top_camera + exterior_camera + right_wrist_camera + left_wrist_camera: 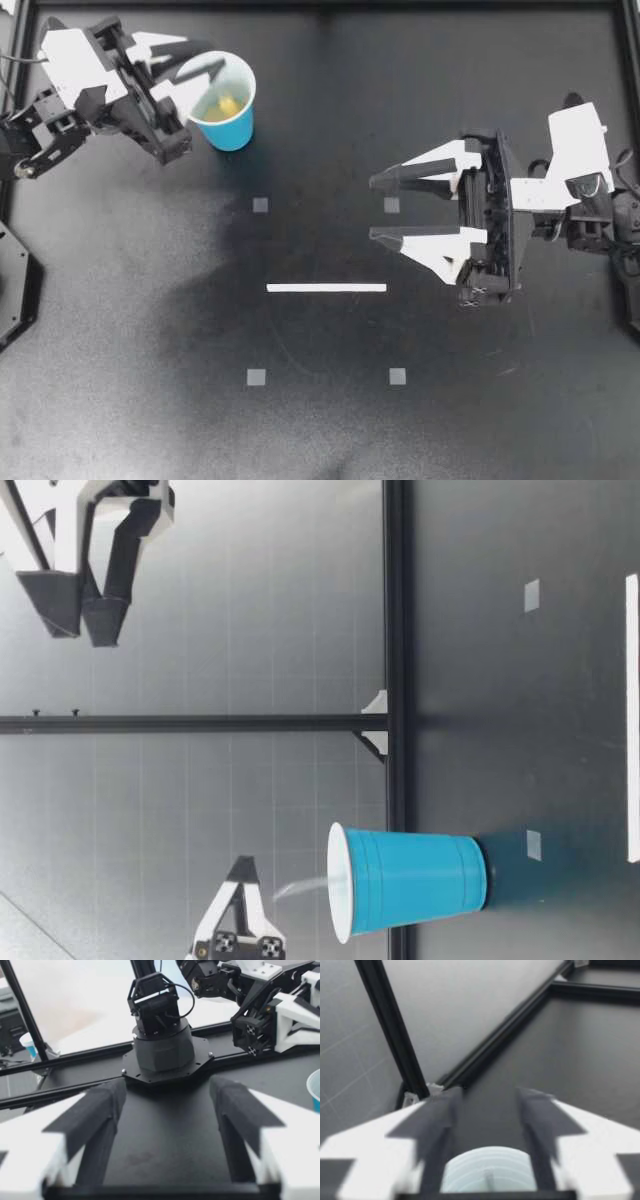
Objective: Pick up the screwdriver with the right arm, hand it over to the left arm then place it into the cup.
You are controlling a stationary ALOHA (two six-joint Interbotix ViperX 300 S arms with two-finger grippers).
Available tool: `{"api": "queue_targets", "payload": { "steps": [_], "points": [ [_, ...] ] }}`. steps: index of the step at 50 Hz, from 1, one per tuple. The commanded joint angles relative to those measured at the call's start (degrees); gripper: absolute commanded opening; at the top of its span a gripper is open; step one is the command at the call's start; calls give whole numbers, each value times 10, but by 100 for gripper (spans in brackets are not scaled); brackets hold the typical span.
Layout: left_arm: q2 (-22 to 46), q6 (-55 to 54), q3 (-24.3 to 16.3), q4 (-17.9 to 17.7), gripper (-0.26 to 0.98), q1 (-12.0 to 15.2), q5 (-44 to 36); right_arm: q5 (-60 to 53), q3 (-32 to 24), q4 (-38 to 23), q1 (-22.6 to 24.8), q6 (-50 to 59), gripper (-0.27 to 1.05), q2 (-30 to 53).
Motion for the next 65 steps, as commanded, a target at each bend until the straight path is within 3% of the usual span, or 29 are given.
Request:
{"api": "queue_targets", "payload": {
  "steps": [1,6,23,27,44,65],
  "points": [
    [-17,-2,-5,0,54,2,-1,-6,-10,0,-4,1,69,-4],
    [-32,-15,-6,9,54,-18,0,-6,-9,1,-4,0,68,-4],
    [-60,-79,-6,29,54,-194,4,-6,-6,0,-4,-4,68,-1],
    [-64,-90,-6,29,54,-223,5,-6,-6,1,-4,-5,68,1],
    [-87,-106,-16,37,54,-277,-7,-6,-4,1,-6,-7,68,9],
    [-113,-106,-12,44,54,-279,-10,-6,-4,0,-6,-7,68,10]
  ]
}}
